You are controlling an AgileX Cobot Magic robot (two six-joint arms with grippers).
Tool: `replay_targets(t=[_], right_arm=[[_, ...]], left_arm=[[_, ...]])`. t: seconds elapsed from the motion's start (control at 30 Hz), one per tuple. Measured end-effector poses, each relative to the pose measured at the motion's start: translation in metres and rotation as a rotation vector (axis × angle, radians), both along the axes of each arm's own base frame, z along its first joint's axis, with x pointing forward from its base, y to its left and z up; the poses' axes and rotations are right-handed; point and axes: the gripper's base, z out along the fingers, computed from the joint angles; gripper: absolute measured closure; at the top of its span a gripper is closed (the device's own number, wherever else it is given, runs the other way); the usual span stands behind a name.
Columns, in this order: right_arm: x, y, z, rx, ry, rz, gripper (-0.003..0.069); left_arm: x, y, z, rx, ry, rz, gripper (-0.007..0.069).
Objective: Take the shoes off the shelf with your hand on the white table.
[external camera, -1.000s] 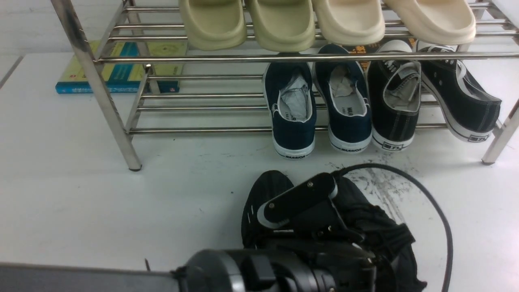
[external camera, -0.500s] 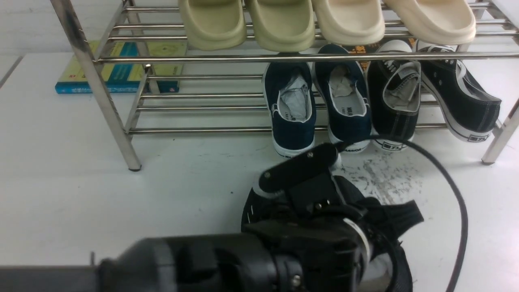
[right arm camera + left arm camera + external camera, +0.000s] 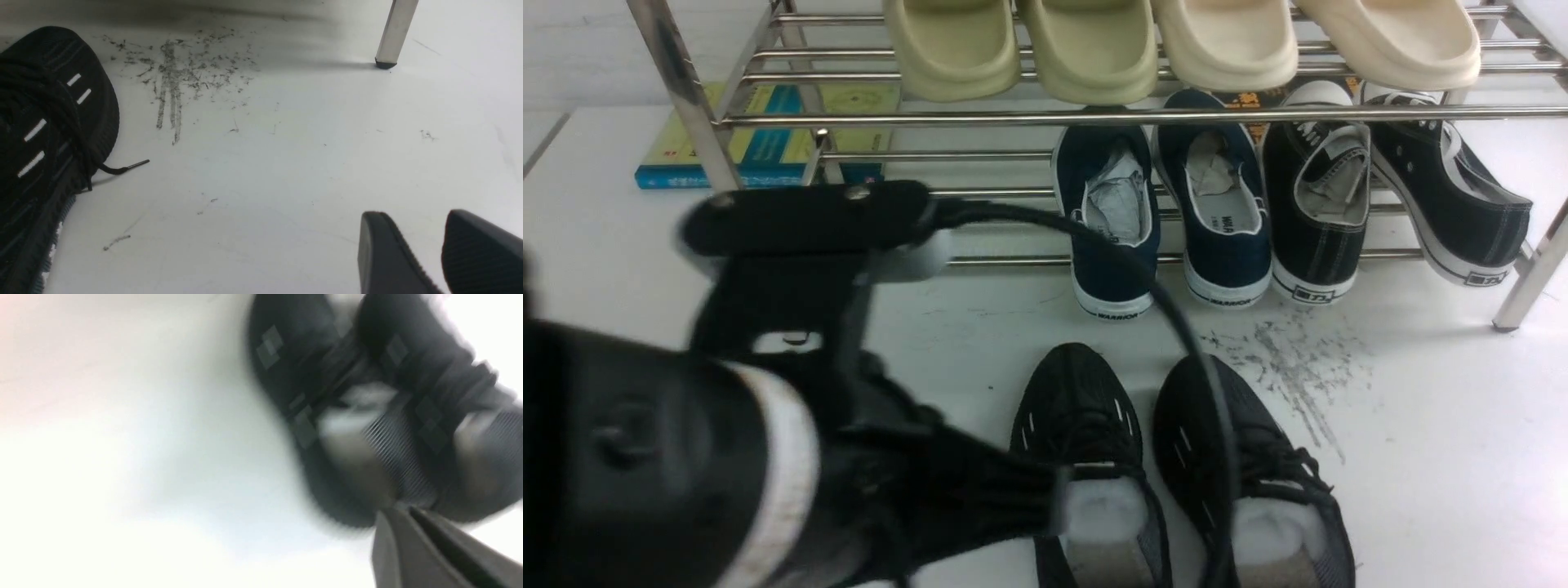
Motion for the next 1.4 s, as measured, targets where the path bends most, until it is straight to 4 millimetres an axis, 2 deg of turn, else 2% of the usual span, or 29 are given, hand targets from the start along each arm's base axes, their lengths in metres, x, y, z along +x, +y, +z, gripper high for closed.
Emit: replay_targets(t=[0.13, 0.2, 0.3, 0.47, 0.57, 0.73, 1.07, 1.23, 1.4], right_arm=[[0.0, 0.0, 0.0, 0.0, 0.0, 0.0, 0.0418], [0.0, 0.0, 0.0, 0.0, 0.0, 0.0, 0.0418], [0.0, 0.0, 0.0, 0.0, 0.0, 0.0, 0.0418], [0.0, 0.0, 0.0, 0.0, 0.0, 0.0, 0.0418], [0.0, 0.0, 0.0, 0.0, 0.0, 0.0, 0.0418], [0.0, 0.0, 0.0, 0.0, 0.0, 0.0, 0.0418], [0.0, 0.0, 0.0, 0.0, 0.0, 0.0, 0.0418], [0.0, 0.0, 0.0, 0.0, 0.0, 0.0, 0.0418], [0.0, 0.0, 0.0, 0.0, 0.0, 0.0, 0.0418]], left_arm=[[-0.011, 0.035, 0.013, -0.047, -0.036, -0.026, 0.0623], [-0.014, 0.046, 0.006, -0.038, -0.046, -0.027, 0.0623], [-0.015, 0.059, -0.023, -0.02, -0.098, -0.049, 0.0623], [-0.012, 0.049, -0.059, -0.158, -0.162, -0.069, 0.0623], [-0.01, 0.044, -0.067, -0.225, -0.199, -0.073, 0.0623], [-0.006, 0.044, -0.067, -0.228, -0.279, -0.073, 0.0617], [0.002, 0.053, -0.064, -0.122, -0.386, -0.026, 0.0606], [0.001, 0.053, -0.065, -0.151, -0.351, 0.002, 0.0606], [-0.009, 0.052, -0.085, -0.207, -0.131, 0.064, 0.0603]])
